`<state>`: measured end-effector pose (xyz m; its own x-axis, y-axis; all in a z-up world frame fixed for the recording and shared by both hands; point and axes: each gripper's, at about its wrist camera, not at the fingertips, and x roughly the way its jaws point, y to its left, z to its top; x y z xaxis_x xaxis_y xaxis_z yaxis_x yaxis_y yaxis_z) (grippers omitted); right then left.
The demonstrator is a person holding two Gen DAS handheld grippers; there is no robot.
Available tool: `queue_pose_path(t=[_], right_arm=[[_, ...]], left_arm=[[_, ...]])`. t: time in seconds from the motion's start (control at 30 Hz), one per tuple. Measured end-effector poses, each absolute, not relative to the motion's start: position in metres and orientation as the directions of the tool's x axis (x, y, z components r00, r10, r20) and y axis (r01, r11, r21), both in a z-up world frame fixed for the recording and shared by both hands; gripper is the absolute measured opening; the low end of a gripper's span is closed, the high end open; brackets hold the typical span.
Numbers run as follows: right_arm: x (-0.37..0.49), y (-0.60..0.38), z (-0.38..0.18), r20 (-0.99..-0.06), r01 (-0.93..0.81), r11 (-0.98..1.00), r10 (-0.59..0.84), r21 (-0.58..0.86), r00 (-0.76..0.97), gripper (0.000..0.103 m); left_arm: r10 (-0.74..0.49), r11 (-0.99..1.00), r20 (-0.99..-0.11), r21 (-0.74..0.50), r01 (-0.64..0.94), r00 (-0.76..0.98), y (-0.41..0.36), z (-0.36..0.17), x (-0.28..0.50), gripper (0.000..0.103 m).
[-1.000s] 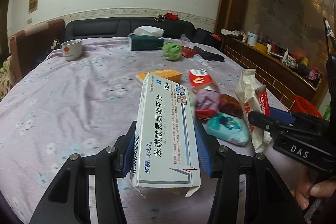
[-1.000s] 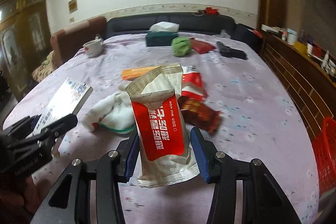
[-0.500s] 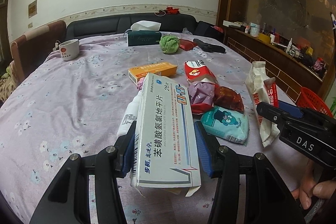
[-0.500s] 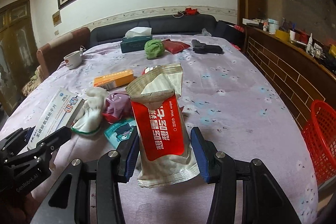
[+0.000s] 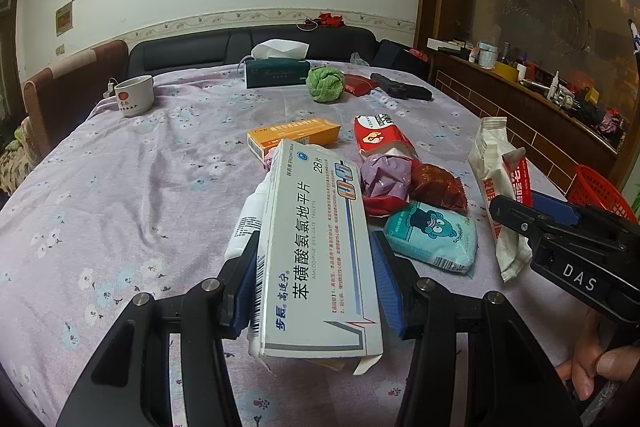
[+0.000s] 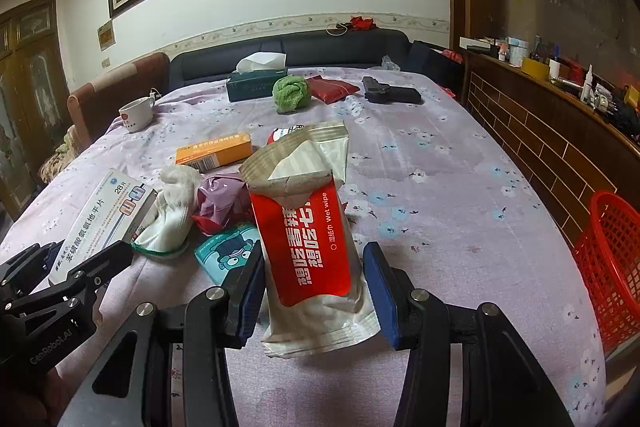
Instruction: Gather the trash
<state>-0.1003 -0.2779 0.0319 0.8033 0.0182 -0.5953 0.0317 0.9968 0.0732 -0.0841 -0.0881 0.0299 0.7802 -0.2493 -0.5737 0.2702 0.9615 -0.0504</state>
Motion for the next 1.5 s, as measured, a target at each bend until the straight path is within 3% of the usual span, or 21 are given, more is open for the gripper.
queue_pose_path(t=[1.5], right_arm=[[-0.0983, -0.2758, 0.0313, -0.606, 0.042, 0.998, 0.001, 0.056, 0.796, 0.052]], left_arm=[[-0.265, 0.958, -0.573, -0.068, 0.277, 0.776, -0.0897, 0.0309, -0.0861, 0.05]])
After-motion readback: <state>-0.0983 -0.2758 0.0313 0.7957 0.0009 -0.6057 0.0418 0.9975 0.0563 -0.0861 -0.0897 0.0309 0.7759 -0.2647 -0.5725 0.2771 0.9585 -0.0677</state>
